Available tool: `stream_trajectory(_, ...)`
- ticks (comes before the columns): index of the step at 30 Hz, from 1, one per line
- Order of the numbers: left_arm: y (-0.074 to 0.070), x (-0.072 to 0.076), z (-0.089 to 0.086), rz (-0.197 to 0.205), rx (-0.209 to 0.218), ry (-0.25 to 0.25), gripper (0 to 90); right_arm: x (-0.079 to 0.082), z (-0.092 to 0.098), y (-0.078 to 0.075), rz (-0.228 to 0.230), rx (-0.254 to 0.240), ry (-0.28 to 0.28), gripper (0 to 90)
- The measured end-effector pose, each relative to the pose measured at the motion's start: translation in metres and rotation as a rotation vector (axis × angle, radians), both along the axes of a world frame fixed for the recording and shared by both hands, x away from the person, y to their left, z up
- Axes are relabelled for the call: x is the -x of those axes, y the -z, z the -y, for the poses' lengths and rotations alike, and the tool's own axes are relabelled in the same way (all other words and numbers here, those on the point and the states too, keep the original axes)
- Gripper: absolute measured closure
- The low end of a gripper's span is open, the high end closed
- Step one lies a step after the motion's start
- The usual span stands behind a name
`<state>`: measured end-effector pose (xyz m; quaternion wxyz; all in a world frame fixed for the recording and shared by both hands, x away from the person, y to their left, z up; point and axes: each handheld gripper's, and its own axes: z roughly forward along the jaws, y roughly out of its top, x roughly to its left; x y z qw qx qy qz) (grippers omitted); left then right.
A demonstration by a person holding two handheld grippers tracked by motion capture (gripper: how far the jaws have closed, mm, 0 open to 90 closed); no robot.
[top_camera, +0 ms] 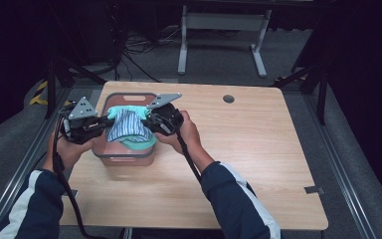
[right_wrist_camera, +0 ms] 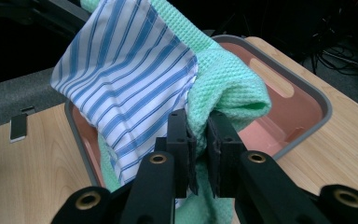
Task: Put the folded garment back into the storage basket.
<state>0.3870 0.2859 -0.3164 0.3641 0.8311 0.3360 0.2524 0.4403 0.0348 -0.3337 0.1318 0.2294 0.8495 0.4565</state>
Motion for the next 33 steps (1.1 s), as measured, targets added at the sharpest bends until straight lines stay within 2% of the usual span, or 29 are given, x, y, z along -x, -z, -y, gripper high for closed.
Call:
stream_trajectory(3, 0.003, 0.0, -0.004, 0.001, 0.0, -0.003, 82.3, -0.002, -0.004, 0.002, 0.001, 0.001, -0.004, 80.7)
stream_trajectory(4, 0.005, 0.0, -0.006, -0.003, 0.011, -0.009, 82.3, -0.003, -0.007, 0.004, -0.002, 0.005, -0.005, 80.7)
stream_trajectory(11, 0.021, -0.004, -0.011, -0.023, 0.016, -0.023, 82.3, -0.007, -0.022, 0.021, -0.021, 0.039, -0.005, 80.6)
stream_trajectory(15, 0.03, -0.008, -0.015, -0.043, 0.006, -0.035, 82.3, -0.01, -0.029, 0.031, -0.024, 0.055, -0.014, 80.5)
stream_trajectory(18, 0.034, -0.011, -0.016, -0.055, 0.009, -0.041, 82.3, -0.01, -0.031, 0.035, -0.03, 0.059, -0.014, 80.4)
stream_trajectory(21, 0.041, -0.016, -0.015, -0.059, -0.006, -0.046, 82.2, -0.014, -0.032, 0.04, -0.044, 0.061, 0.0, 80.1)
stream_trajectory(25, 0.048, -0.016, -0.017, -0.073, -0.005, -0.062, 82.2, -0.015, -0.037, 0.045, -0.045, 0.078, -0.002, 79.9)
stream_trajectory(31, 0.057, -0.015, -0.021, -0.072, -0.003, -0.078, 81.9, -0.016, -0.04, 0.051, -0.058, 0.089, -0.003, 79.1)
stream_trajectory(33, 0.06, -0.015, -0.02, -0.081, -0.014, -0.082, 81.8, -0.016, -0.042, 0.053, -0.062, 0.097, 0.002, 78.9)
